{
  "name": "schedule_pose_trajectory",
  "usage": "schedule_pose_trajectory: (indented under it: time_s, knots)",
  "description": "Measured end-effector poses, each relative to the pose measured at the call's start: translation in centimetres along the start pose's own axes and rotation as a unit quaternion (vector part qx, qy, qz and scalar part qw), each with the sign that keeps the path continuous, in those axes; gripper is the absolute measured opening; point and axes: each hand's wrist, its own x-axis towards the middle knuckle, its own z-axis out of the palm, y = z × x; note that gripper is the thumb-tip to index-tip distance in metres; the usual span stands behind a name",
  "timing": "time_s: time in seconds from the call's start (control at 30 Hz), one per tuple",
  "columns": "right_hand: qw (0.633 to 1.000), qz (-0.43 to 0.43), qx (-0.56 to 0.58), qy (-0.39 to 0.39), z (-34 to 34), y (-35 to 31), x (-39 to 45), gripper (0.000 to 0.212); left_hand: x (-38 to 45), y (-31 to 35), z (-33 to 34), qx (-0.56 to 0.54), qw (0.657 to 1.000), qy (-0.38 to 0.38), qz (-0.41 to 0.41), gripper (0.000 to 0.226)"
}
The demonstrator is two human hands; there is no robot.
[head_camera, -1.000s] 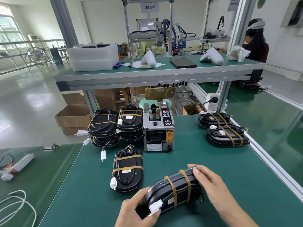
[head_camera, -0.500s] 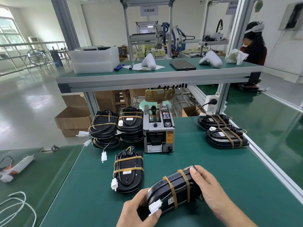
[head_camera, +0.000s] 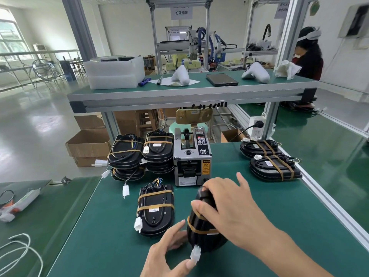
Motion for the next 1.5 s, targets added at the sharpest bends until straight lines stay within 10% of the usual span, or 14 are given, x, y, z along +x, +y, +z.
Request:
schedule_pose_trajectory:
  time_s: [0.43,0.6,0.8,1.0,1.5]
  knots:
    - [0.994,-0.035,-0.084,-0.06,2.5,-3.7,-1.3,0.061,0.7,-2.9,0.8,-0.013,0.999,0.033,-0.008,0.058]
    - [0.995,-0.034,0.079,-0.058,1.2,-2.8,-0.6,0.057,0.7,-2.8,0.8,-0.007,0.999,0.042,0.009,0.062]
    - [0.919,0.094,0.383,0.026,-0.4,2.0,7.0,0.031,0.7,-2.2,0.8,-0.027,0.999,0.042,0.009,0.065]
    - [0.867,0.245,0.433,-0.039,5.2,5.3,12.6,0.016,0.7,-1.6,0.7,-0.049,0.998,0.049,0.011,0.067]
    - [0.744,0.313,0.591,-0.025,7.9,5.3,14.9,0.013,0.6,-1.1,0.6,-0.068,0.997,0.037,0.001,0.067]
